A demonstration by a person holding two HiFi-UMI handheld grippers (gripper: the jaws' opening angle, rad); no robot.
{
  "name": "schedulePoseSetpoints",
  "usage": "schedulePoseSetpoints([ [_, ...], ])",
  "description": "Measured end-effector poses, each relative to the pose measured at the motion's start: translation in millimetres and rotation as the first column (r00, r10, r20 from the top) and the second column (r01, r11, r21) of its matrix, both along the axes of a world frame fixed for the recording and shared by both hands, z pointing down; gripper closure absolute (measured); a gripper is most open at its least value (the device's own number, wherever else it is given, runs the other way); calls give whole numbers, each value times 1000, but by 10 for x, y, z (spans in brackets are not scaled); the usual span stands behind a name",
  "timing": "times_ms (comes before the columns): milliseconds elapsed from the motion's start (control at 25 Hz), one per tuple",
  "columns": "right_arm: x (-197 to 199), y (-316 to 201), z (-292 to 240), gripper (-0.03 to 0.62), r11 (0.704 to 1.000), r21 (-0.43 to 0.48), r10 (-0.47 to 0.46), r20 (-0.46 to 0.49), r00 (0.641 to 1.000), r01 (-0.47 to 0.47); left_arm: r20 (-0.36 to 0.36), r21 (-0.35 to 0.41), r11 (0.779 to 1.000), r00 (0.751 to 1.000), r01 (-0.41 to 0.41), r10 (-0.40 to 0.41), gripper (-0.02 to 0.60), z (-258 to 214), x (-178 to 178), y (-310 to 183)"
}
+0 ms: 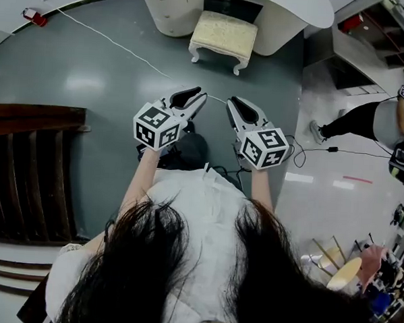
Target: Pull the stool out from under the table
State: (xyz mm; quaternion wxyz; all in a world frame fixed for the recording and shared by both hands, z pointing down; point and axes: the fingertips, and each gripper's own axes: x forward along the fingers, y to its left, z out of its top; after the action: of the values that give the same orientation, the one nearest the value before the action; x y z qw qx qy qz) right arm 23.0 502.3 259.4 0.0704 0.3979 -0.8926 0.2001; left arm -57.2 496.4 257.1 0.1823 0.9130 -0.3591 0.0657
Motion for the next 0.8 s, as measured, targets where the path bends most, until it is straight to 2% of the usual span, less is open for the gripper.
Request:
schedulePoseSetpoints([
  [520, -497, -959, 67, 534, 997, -52, 59, -3, 998, -59, -25, -47, 998, 998, -51, 49, 485, 107, -613, -1022],
  [800, -418, -1127, 155, 534, 991, -85, 104, -27, 994, -106, -34, -84, 995, 999, -43, 40, 485, 228, -772, -1228],
])
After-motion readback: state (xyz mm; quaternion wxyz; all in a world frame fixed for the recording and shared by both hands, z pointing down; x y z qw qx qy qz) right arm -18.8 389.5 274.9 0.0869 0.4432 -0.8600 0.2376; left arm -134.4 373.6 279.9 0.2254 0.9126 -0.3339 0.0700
